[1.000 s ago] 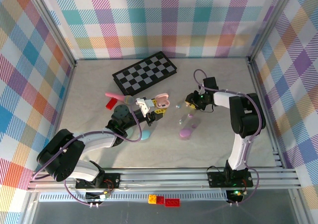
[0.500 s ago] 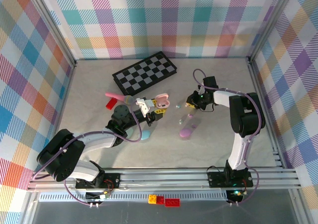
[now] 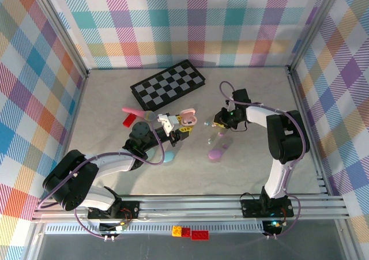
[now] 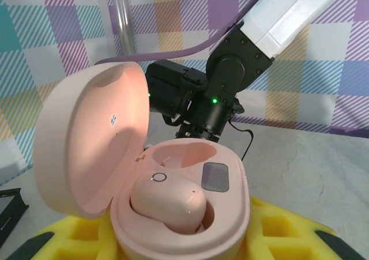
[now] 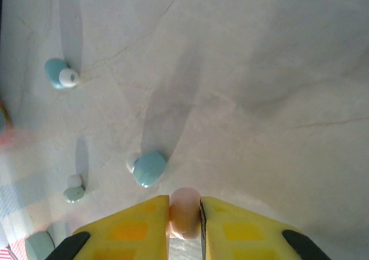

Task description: Insert wireless bluetooth earbuds into charging case

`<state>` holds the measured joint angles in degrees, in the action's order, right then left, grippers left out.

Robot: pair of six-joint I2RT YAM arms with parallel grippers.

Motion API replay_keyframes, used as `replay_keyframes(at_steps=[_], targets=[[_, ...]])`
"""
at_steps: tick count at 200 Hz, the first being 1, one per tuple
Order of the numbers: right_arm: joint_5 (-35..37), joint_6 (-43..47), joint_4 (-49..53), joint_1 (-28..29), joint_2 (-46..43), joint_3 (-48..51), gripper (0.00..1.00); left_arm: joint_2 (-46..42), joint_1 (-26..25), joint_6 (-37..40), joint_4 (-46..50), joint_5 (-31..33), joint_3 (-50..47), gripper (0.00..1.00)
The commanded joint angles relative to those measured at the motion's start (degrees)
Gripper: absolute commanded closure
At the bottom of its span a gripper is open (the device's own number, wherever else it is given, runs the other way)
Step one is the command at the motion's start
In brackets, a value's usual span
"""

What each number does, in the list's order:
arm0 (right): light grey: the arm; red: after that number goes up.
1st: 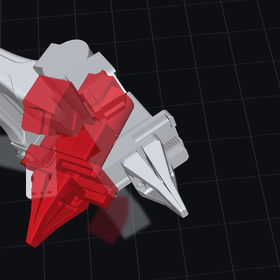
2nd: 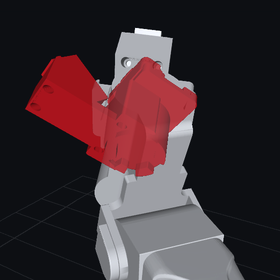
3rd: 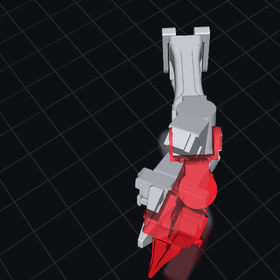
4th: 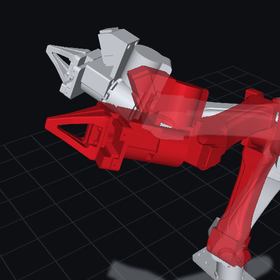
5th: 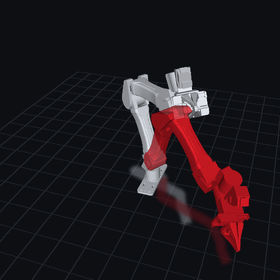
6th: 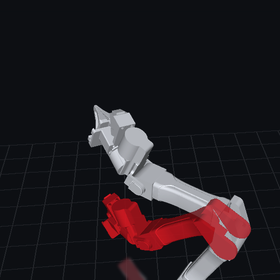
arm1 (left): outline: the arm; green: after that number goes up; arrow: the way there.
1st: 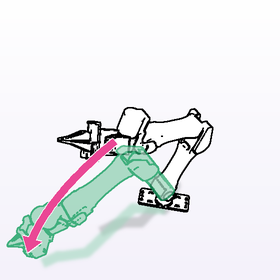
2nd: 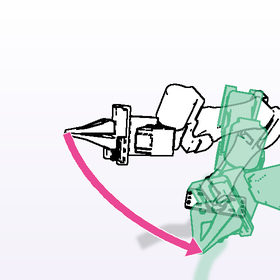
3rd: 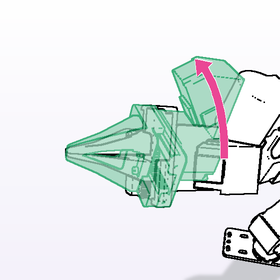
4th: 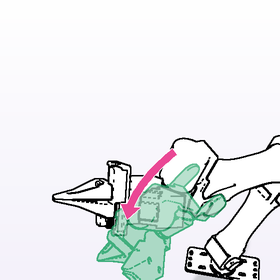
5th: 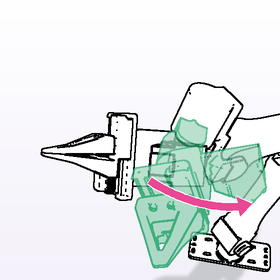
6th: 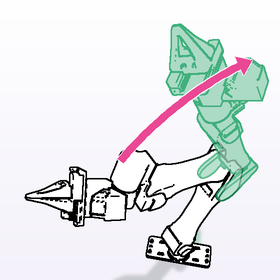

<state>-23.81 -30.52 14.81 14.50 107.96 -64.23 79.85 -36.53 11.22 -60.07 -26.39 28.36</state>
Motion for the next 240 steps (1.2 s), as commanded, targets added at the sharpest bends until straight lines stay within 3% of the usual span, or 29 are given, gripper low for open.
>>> replay_keyframes(at_steps=[1, 143, 240], targets=[[0.4, 2.7, 3.3, 1.0, -0.8, -0.2, 0.79, -0.5, 0.6, 0.0, -2.4, -0.6, -0.2, 0.66], [0.4, 8.0, 8.7, 2.9, 3.1, -4.0, 0.69, -0.1, 0.9, 0.1, -2.4, -0.9, -0.2, 0.66], [3.1, 10.5, 11.8, 4.7, 5.0, -5.9, 0.81, -0.5, 1.1, -0.1, -2.9, -0.8, -0.8, 0.67]])
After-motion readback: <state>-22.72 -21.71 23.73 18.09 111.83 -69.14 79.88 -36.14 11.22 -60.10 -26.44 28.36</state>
